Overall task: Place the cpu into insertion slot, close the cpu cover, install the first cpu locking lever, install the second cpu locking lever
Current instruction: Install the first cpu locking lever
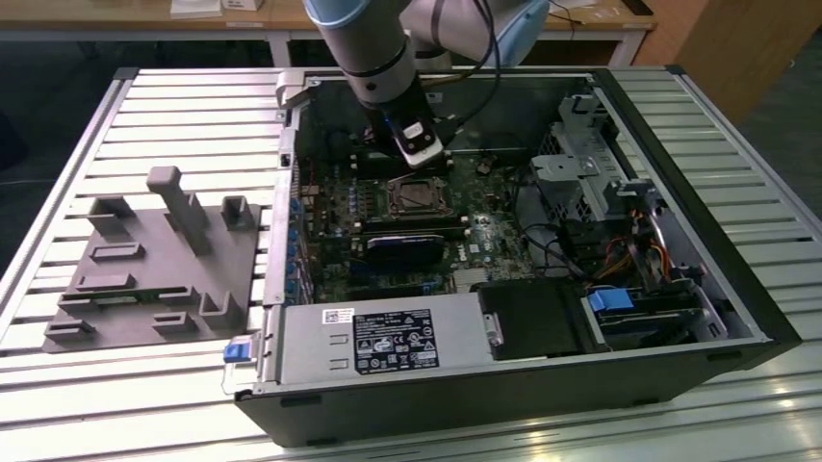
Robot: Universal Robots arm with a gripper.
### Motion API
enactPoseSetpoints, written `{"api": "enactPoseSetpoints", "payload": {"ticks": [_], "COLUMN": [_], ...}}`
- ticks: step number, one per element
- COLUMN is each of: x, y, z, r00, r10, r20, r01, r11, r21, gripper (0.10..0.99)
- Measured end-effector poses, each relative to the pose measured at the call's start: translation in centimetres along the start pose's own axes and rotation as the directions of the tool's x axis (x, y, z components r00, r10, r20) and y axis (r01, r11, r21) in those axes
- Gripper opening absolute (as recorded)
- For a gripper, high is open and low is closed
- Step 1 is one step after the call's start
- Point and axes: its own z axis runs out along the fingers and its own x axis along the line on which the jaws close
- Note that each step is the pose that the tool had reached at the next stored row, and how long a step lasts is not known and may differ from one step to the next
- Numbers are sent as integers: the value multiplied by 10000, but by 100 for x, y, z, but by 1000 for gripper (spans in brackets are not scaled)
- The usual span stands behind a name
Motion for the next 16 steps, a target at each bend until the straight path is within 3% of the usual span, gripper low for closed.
{"api": "enactPoseSetpoints", "payload": {"ticks": [9,16], "x": [61,79], "y": [35,53], "z": [26,56], "r00": [9991,9952], "r10": [381,925], "r20": [158,325], "r01": [-383,-934], "r11": [9992,9953], "r21": [101,259], "gripper": [106,106]}}
